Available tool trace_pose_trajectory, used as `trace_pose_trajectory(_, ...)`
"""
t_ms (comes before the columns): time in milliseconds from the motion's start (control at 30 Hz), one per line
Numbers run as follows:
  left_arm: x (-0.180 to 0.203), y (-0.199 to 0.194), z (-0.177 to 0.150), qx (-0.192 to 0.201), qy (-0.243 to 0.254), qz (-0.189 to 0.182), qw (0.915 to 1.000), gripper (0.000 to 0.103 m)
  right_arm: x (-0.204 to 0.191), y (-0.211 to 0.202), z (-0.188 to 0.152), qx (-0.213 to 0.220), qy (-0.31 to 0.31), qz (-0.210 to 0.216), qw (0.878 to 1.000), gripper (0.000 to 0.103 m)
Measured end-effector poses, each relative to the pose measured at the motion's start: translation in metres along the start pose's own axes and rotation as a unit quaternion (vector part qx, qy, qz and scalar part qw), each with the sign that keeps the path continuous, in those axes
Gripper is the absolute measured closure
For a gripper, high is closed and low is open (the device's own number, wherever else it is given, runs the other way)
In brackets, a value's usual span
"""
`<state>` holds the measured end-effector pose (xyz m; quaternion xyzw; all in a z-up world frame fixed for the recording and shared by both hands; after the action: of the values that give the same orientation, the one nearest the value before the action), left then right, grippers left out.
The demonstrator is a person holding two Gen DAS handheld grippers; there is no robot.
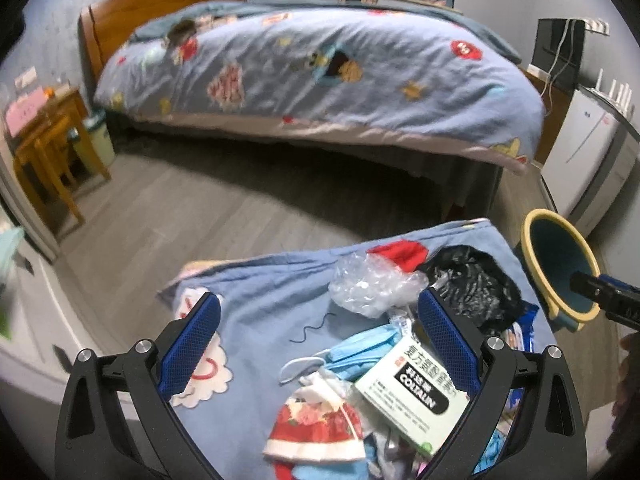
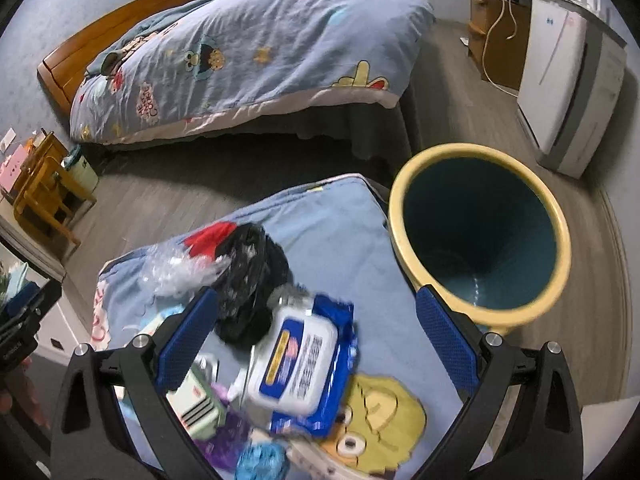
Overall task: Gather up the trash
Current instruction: 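Grasp the clear plastic bag with the left tool while the right tool grasps the black bag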
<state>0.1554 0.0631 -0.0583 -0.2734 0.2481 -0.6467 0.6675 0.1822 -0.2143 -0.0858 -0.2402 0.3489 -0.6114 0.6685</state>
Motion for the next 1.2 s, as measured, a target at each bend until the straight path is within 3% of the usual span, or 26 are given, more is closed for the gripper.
trace_pose_trajectory(200,0.006,0.045,0.000,-0.018,0.043,0.006,0.9989,0.005,-0.011,0.039,0.004,-0.023,-0.010,0.026,0.999,0.006)
trace_pose_trajectory(300,0.010,0.067,-0.002,-0.034,0.055,0.000,0.9979,0.005,-0.020,0.052,0.008,-0.030,-0.010,0.049,0.998,0.013)
trace_pose_trajectory(700,0.027,0.132,-0.021,-0.098,0.054,-0.044,0.9927,0.010,-0.039,0.087,-0.007,-0.087,-0.005,0.108,0.990,0.051)
trace_pose_trajectory(867,0.023,0.145,-0.028,-0.130,0.032,-0.069,0.9885,0.047,-0.040,0.092,-0.014,-0.106,-0.005,0.115,0.988,0.076)
trace_pose_trajectory(1033,0.027,0.138,-0.027,-0.127,0.036,-0.081,0.9880,0.072,-0.042,0.087,-0.013,-0.105,-0.006,0.116,0.988,0.090)
trace_pose_trajectory(1200,0.033,0.124,-0.018,-0.100,0.060,-0.074,0.9904,0.083,-0.047,0.070,-0.003,-0.083,-0.022,0.113,0.990,0.094)
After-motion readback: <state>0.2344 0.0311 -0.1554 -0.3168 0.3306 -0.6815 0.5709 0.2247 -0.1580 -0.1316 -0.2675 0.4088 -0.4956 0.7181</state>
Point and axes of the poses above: each gripper's, at about its wrist camera, not at the fingertips, and y roughly the way its jaws point, x to its right, z to its top, the point moved 5 cm from there along y, roughly the way its jaws point, and after that the axes turned 6 degrees about x, right-handed, at the moved point
